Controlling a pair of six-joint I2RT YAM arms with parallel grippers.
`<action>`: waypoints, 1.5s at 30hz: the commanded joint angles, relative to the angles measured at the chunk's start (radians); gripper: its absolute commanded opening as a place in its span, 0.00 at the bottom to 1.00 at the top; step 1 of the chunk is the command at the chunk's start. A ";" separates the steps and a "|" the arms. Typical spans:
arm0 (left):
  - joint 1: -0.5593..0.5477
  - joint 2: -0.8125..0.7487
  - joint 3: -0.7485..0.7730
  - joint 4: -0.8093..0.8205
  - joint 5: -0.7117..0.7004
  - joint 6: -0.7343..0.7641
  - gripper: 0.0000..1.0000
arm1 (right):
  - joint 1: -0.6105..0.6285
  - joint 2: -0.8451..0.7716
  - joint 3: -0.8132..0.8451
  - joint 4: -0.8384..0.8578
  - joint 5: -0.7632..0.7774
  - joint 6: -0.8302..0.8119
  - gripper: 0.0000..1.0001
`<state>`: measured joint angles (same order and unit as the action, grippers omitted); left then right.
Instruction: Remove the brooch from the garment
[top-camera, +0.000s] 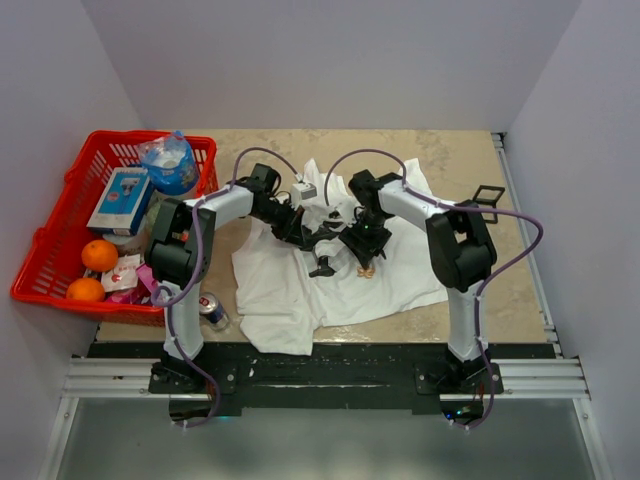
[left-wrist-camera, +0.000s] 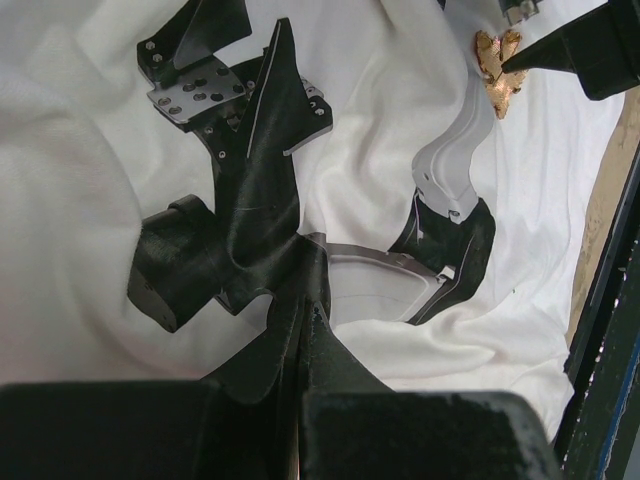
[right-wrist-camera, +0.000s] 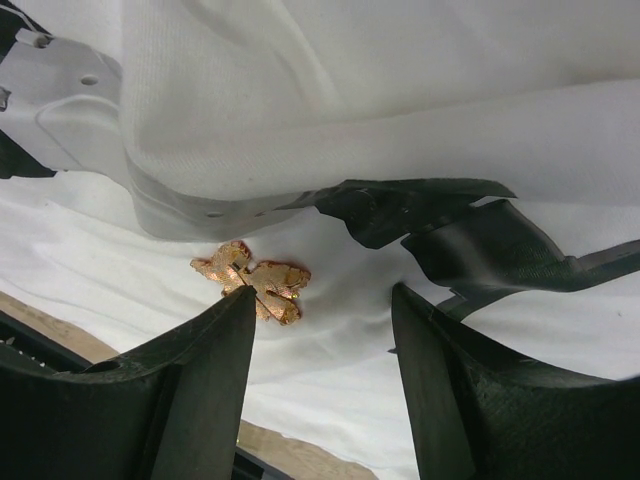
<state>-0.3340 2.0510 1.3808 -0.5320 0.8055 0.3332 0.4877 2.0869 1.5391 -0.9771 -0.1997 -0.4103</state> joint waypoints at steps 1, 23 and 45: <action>0.009 -0.060 -0.002 0.023 0.015 0.003 0.00 | 0.011 0.116 -0.045 0.020 -0.014 0.024 0.60; 0.009 -0.049 0.004 0.027 0.034 -0.010 0.00 | 0.008 0.036 -0.013 -0.008 -0.008 0.018 0.59; 0.010 -0.066 0.014 0.023 0.032 -0.008 0.00 | 0.005 -0.014 0.065 -0.044 0.040 -0.001 0.59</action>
<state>-0.3340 2.0506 1.3808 -0.5320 0.8078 0.3275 0.4919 2.0968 1.5715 -1.0065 -0.1741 -0.3931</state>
